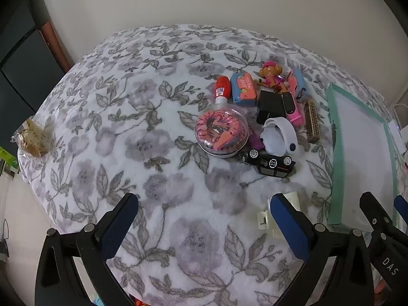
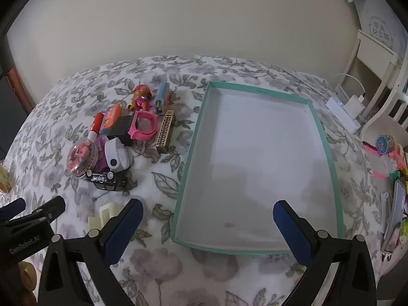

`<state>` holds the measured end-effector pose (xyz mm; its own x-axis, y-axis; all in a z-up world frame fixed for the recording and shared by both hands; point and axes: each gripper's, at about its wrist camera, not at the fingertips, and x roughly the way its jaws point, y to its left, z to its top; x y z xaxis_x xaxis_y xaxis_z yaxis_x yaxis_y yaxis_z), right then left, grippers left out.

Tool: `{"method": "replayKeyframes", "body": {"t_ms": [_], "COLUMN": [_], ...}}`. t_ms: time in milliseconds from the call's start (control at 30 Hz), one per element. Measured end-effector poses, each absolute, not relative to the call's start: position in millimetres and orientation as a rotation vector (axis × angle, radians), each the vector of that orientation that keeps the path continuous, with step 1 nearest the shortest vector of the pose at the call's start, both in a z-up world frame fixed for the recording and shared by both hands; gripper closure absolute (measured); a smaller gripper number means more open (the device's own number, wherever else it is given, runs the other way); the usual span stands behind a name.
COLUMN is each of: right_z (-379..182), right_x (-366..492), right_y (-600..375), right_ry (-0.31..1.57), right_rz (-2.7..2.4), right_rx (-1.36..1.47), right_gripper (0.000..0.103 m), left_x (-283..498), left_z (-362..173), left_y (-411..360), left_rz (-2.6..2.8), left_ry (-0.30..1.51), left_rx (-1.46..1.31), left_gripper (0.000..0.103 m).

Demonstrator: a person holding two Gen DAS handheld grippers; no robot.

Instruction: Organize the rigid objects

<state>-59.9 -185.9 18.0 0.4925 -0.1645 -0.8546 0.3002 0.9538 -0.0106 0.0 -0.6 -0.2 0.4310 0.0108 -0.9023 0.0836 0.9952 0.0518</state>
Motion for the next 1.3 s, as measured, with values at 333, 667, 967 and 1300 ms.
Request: {"method": "replayKeyframes", "body": {"t_ms": [333, 667, 967, 1300], "right_z": [14.6, 13.5, 13.0, 12.2], "right_x": [-60.7, -56.9, -55.8, -55.5], "right_y": [-180.0, -180.1, -179.6, -178.8], "right_ry": [1.016, 1.033, 1.043, 1.047], "right_rz": [-0.286, -0.266, -0.264, -0.262], "right_rx": [0.141, 0.125, 0.123, 0.12], "right_gripper": [0.0, 0.0, 0.0, 0.0], "left_x": [-3.8, -5.4, -5.8, -5.7], "left_z": [1.6, 3.7, 3.0, 4.6], "left_y": [-2.1, -4.4, -4.9, -5.5], "left_rz": [-0.052, -0.083, -0.092, -0.089], "left_ry": [1.115, 1.114, 1.117, 1.111], "left_rx": [0.095, 0.1, 0.103, 0.105], "left_gripper": [0.0, 0.0, 0.0, 0.0]}}
